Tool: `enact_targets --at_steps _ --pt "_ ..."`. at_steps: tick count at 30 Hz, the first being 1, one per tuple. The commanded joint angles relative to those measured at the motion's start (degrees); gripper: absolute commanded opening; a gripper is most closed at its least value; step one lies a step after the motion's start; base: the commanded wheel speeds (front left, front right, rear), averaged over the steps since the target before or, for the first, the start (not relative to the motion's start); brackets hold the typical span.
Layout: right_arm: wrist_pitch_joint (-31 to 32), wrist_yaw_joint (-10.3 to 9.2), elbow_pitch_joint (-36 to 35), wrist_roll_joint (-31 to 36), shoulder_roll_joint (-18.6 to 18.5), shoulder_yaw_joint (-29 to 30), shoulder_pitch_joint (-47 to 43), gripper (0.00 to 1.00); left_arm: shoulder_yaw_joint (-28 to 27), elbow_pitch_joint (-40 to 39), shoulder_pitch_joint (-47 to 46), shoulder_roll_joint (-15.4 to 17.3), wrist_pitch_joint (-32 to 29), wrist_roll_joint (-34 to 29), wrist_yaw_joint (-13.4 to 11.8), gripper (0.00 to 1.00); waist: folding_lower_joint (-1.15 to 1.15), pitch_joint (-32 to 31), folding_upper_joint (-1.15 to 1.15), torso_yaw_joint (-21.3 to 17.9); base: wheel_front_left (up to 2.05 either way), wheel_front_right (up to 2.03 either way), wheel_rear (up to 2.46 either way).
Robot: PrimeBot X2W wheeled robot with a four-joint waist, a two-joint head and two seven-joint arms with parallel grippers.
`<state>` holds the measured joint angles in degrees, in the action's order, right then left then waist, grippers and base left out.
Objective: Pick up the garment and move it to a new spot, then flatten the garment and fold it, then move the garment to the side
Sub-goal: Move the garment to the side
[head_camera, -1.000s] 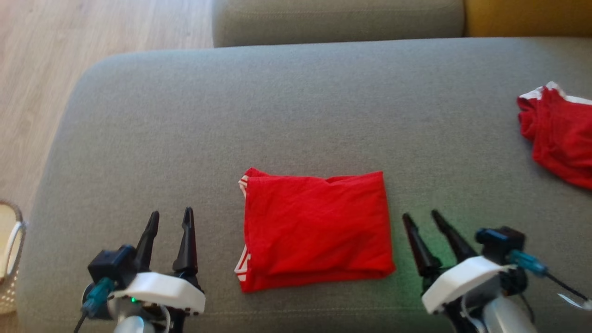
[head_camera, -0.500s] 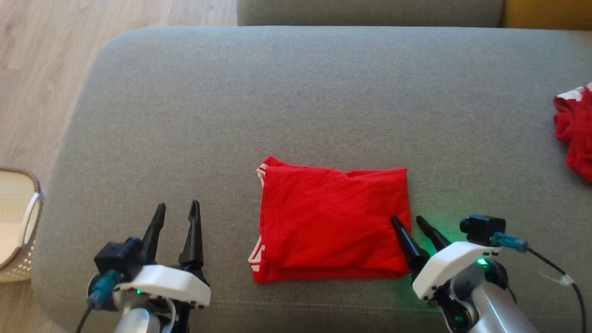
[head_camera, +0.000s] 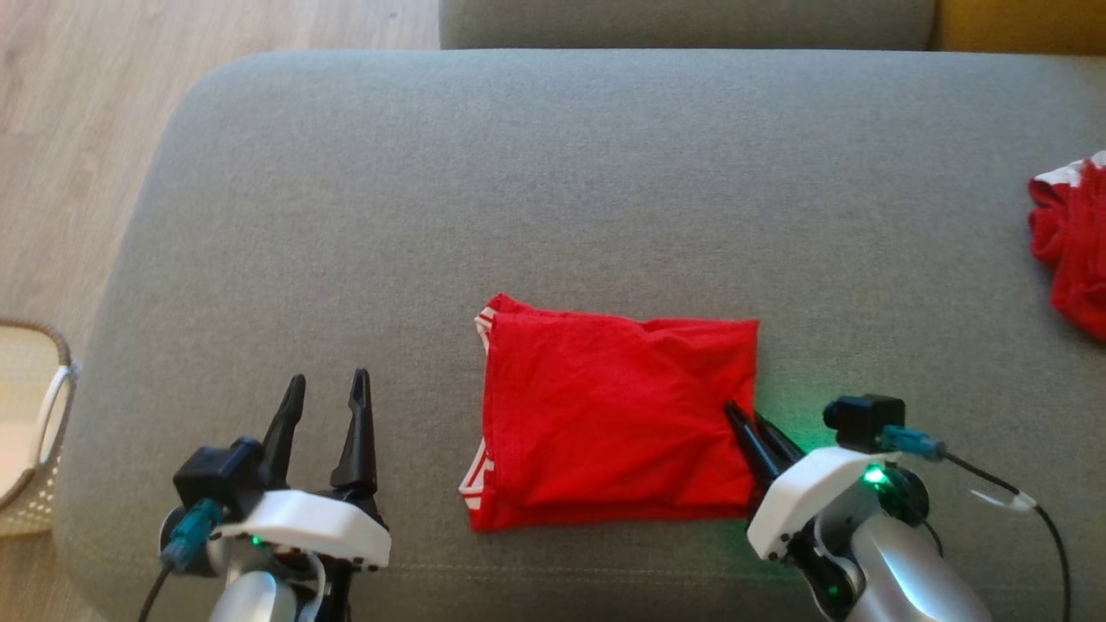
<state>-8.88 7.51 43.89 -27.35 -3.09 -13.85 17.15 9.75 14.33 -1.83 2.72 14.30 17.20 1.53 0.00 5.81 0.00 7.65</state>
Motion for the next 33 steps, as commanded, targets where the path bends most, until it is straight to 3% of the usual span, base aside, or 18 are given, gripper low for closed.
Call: enact_targets --at_steps 1,10,22,33 --pt "-1.22 -0.02 -1.23 1.36 0.21 -1.46 2.33 0.0 -2.1 -1.64 -2.2 0.16 0.7 -0.54 -0.07 1.0 0.0 -0.44 0.0 -0.58 0.0 0.0 0.0" --pt "-2.03 -0.02 -5.53 9.74 -2.57 -2.52 6.46 0.0 -1.94 -3.19 -1.96 0.16 0.7 -0.42 0.2 1.0 0.0 -1.93 0.0 -5.99 0.0 0.0 0.0" --pt "4.59 -0.02 -13.64 8.79 -10.92 -1.66 19.63 0.0 0.02 -6.0 -10.55 0.35 0.7 -4.78 1.55 1.0 0.0 6.94 0.0 -16.06 0.0 0.0 0.0" --pt "3.55 -0.02 -6.03 4.01 -18.14 1.99 31.95 0.0 2.54 -4.25 -24.6 3.85 0.23 -9.42 3.65 1.0 0.0 17.92 0.0 -23.38 0.0 0.0 0.0"
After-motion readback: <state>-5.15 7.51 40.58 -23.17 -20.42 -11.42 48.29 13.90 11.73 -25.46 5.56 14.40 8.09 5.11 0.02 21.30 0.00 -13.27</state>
